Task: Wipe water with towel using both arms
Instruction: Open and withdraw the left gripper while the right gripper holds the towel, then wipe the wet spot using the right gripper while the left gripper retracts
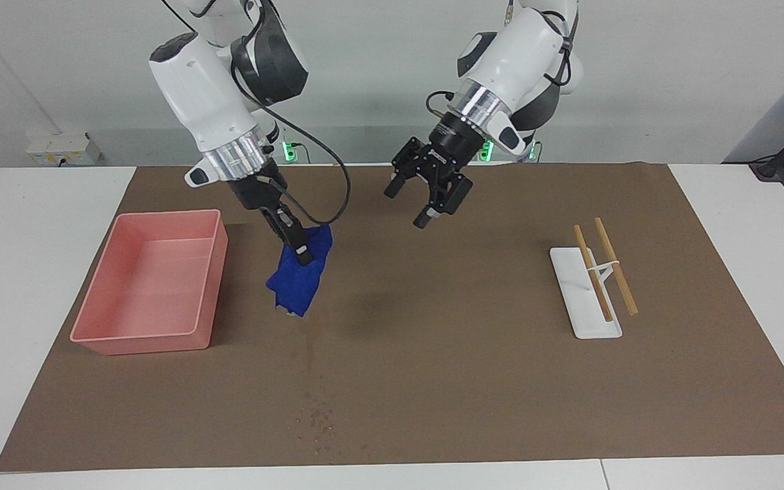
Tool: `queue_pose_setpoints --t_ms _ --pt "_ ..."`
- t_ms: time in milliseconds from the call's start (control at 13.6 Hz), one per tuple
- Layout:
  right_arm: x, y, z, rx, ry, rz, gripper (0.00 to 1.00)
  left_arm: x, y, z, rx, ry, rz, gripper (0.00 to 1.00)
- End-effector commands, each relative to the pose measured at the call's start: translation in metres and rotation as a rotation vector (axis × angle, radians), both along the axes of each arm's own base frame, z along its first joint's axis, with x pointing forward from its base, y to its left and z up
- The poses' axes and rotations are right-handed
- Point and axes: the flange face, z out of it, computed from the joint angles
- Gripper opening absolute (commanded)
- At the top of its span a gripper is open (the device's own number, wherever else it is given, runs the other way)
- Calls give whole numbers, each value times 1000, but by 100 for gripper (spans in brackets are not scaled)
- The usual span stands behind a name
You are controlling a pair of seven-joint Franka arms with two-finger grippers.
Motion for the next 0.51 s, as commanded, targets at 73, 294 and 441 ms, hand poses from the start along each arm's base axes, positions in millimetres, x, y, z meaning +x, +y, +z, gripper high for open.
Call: queue_pose_setpoints --t_ms 73,294,441 --pt "32 12 -61 -130 -89 64 0 20 52 0 308 -168 -295 100" --pt "55 8 -114 -163 -122 67 0 30 96 -7 635 -297 -629 100" --pt "62 7 -144 -176 -128 78 0 38 138 -14 792 -350 -821 100"
